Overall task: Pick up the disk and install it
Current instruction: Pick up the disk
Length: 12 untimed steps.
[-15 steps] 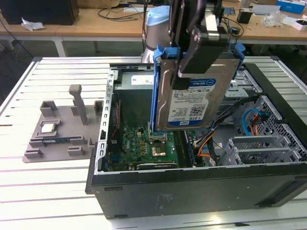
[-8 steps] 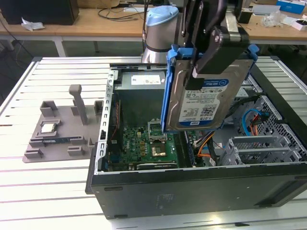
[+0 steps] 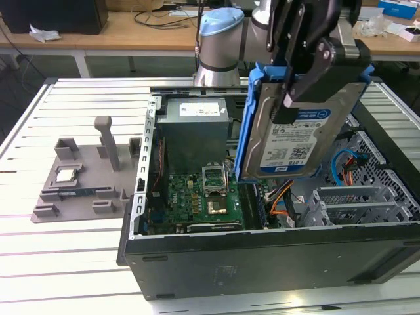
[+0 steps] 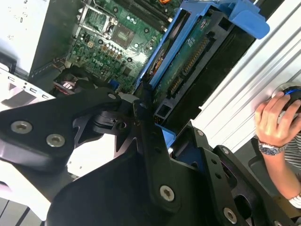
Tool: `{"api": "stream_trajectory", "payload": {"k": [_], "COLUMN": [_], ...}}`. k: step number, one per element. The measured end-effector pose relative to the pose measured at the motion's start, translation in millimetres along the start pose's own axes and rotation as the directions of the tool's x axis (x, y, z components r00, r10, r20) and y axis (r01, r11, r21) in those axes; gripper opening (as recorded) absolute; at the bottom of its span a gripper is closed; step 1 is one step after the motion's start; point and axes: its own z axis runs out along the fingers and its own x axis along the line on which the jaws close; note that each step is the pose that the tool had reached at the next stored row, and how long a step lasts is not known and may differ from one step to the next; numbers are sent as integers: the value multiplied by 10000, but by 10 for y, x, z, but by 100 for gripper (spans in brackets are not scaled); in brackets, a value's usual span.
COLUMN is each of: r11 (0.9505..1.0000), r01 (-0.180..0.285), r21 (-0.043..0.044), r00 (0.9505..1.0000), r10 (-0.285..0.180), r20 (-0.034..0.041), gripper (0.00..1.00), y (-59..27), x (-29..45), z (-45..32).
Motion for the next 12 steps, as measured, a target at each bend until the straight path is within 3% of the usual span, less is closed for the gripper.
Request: {"api": "stream_trajectory", "payload": {"k": [3,6,9,12], "r11": [10000,10000,10000,10000], "r01": [0,0,-1,-1], "r21": [-3,-7,-14,-25], "r00": [10000,10000,10000,10000], "r10": [0,0,1,1], "r20": [1,0,1,1], "gripper": [37,37,37,37], "y": [-50,-96,-141,-264], "x": [33,131,182,218], "z": [-2,-5,-7,-9]}}
